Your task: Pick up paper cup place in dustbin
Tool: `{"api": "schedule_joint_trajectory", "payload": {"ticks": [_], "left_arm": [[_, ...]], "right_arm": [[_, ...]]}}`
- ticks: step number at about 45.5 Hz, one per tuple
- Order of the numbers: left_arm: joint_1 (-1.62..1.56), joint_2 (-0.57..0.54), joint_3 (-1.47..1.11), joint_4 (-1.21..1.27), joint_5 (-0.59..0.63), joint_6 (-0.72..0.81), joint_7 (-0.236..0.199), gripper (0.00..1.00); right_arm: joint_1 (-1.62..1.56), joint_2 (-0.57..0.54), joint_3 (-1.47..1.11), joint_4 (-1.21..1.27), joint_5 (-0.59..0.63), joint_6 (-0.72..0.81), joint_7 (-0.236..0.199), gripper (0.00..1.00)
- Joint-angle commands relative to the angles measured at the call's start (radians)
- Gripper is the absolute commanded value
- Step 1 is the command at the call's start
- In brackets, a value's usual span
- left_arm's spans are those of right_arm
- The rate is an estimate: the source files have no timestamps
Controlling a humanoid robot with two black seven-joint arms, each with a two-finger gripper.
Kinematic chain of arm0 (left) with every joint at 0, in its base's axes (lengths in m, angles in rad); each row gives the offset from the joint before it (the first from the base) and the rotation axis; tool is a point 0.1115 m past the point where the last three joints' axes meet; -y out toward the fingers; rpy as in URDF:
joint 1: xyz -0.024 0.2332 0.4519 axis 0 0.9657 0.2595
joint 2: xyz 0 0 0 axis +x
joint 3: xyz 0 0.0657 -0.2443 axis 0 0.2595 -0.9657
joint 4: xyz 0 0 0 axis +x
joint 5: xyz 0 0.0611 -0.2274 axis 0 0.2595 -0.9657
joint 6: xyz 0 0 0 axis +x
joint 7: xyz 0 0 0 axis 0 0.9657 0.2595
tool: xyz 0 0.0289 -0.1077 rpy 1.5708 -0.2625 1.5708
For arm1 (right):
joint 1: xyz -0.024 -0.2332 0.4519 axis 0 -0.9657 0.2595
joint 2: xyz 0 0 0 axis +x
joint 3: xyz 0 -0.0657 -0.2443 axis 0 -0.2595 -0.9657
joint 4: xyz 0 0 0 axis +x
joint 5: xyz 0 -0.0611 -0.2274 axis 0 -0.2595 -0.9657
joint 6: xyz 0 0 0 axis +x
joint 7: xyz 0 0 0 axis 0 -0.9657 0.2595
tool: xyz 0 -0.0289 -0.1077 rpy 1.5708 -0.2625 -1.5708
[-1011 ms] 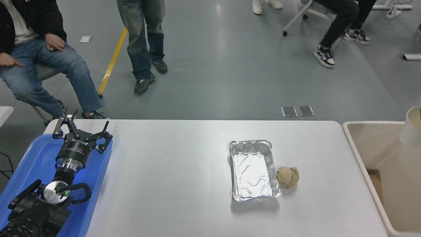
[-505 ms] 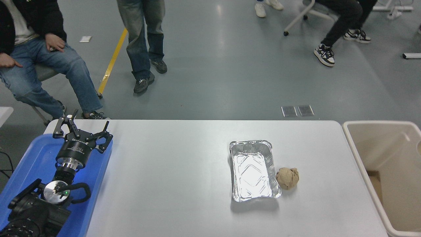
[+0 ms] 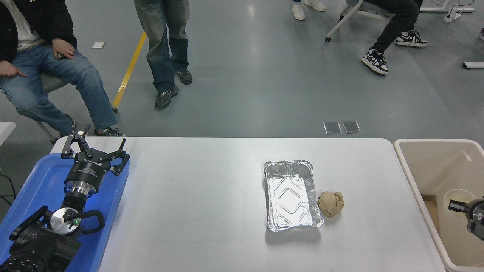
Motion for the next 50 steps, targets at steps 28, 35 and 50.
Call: {"api": "schedule_joint_trajectory", "payload": {"ticks": [28,35,50], "left_arm": [[-0.003,0.001,0.002,0.000,0.000,0.000,0.003,0.99],[-0.001,0.001,0.002,0.000,0.000,0.000,0.003,0.99],[0.000,0.000,0.000,0.002,-0.002,0.000,0.000,0.99]], "right_arm": [[0.909,-0.227,-0.601,0.799,0.018,0.072,0.000,1.00],[1.176,-0.163,-0.657,1.016,0.058,0.248,-0.001,1.00],[1.416,0.221,-0.655,1.119,0.443,0.599,-0.009,1.00]]}}
